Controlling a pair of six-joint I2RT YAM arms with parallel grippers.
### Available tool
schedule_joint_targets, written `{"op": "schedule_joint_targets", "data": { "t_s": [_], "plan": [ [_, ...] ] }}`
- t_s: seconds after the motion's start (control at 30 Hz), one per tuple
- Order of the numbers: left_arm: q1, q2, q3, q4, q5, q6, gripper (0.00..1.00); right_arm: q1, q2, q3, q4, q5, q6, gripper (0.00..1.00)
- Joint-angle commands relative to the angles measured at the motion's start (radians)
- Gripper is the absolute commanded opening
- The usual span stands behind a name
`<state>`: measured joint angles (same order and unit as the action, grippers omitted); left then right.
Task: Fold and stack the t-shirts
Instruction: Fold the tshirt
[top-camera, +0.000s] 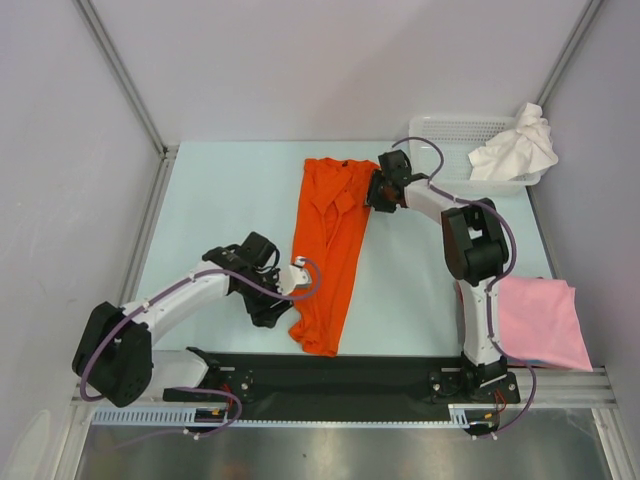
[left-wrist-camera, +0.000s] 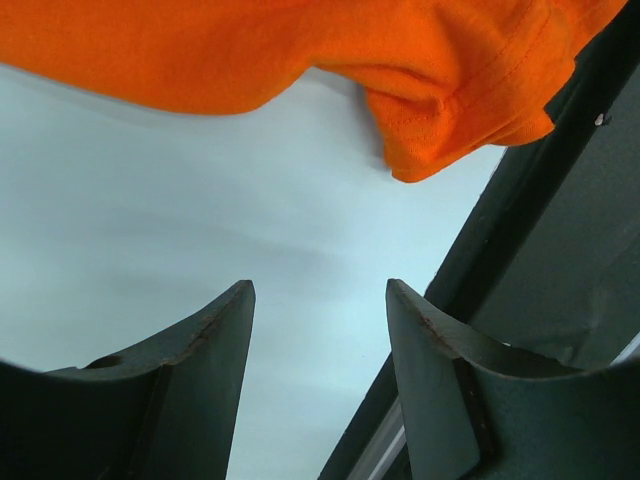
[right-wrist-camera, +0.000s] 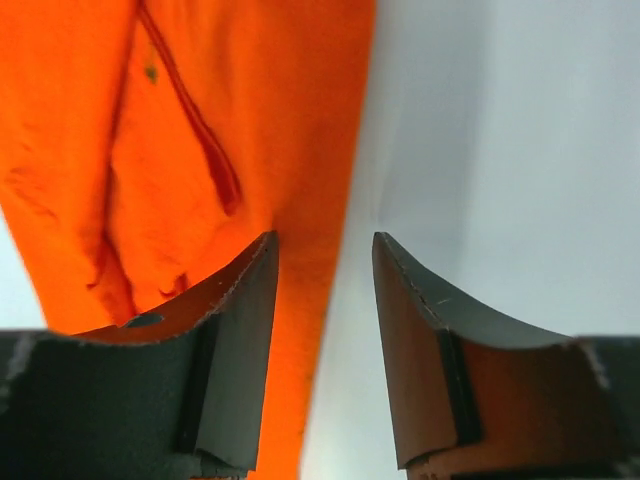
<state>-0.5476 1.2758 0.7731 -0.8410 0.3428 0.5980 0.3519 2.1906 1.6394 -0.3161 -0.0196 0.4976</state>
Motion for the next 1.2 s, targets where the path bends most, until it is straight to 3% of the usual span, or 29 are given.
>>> {"op": "schedule_joint_targets", "data": {
  "t_s": [0.0, 0.03, 0.13, 0.17, 0.2, 0.4, 0.47, 0.53, 0.57, 0.6, 0.63, 0.73, 0.93, 1.0, 1.17],
  "plan": [
    [0.005, -0.035, -0.021, 0.029, -0.002, -0.032, 0.61, 0.004, 0.038, 0.036, 0.055, -0.049, 0.051, 0.46],
    [0.005, -0.038, -0.026, 0.036, -0.005, -0.032, 0.61, 0.005, 0.060, 0.045, 0.054, -0.063, 0.053, 0.44],
    [0.005, -0.035, -0.034, 0.048, -0.013, -0.038, 0.61, -0.008, 0.104, 0.091, 0.049, -0.098, 0.064, 0.18],
    [0.005, -0.035, -0.034, 0.048, -0.016, -0.040, 0.61, -0.016, 0.135, 0.105, 0.046, -0.109, 0.068, 0.04],
    [0.002, -0.036, -0.031, 0.052, -0.019, -0.047, 0.61, -0.024, 0.146, 0.141, 0.042, -0.114, 0.071, 0.00],
    [-0.047, -0.021, -0.009, 0.075, -0.088, -0.050, 0.61, -0.062, 0.270, 0.374, -0.047, -0.095, 0.018, 0.00],
    [-0.075, 0.002, -0.003, 0.103, -0.117, -0.050, 0.61, -0.065, 0.313, 0.520, -0.083, -0.108, -0.025, 0.00],
    [-0.126, 0.022, 0.009, 0.134, -0.137, -0.053, 0.60, -0.060, 0.359, 0.644, -0.174, -0.096, -0.050, 0.07],
    [-0.146, 0.043, 0.017, 0.138, -0.157, -0.052, 0.59, -0.059, 0.357, 0.658, -0.217, -0.092, -0.072, 0.21],
    [-0.187, 0.056, 0.032, 0.143, -0.166, -0.050, 0.59, -0.056, 0.345, 0.649, -0.221, -0.091, -0.082, 0.29],
    [-0.208, 0.063, 0.040, 0.140, -0.175, -0.043, 0.58, -0.053, 0.293, 0.586, -0.219, -0.094, -0.090, 0.39],
    [-0.276, 0.079, 0.074, 0.109, -0.189, 0.002, 0.56, -0.037, 0.134, 0.450, -0.193, -0.071, -0.120, 0.46],
    [-0.298, 0.056, 0.143, -0.013, -0.208, 0.204, 0.57, 0.015, -0.207, 0.006, -0.175, -0.008, -0.110, 0.48],
    [-0.298, 0.050, 0.141, -0.010, -0.237, 0.279, 0.57, 0.027, -0.343, -0.199, -0.149, -0.038, -0.088, 0.48],
    [-0.298, 0.022, 0.146, 0.043, -0.186, 0.469, 0.57, 0.123, -0.566, -0.518, -0.159, -0.086, -0.079, 0.48]
  ]
}}
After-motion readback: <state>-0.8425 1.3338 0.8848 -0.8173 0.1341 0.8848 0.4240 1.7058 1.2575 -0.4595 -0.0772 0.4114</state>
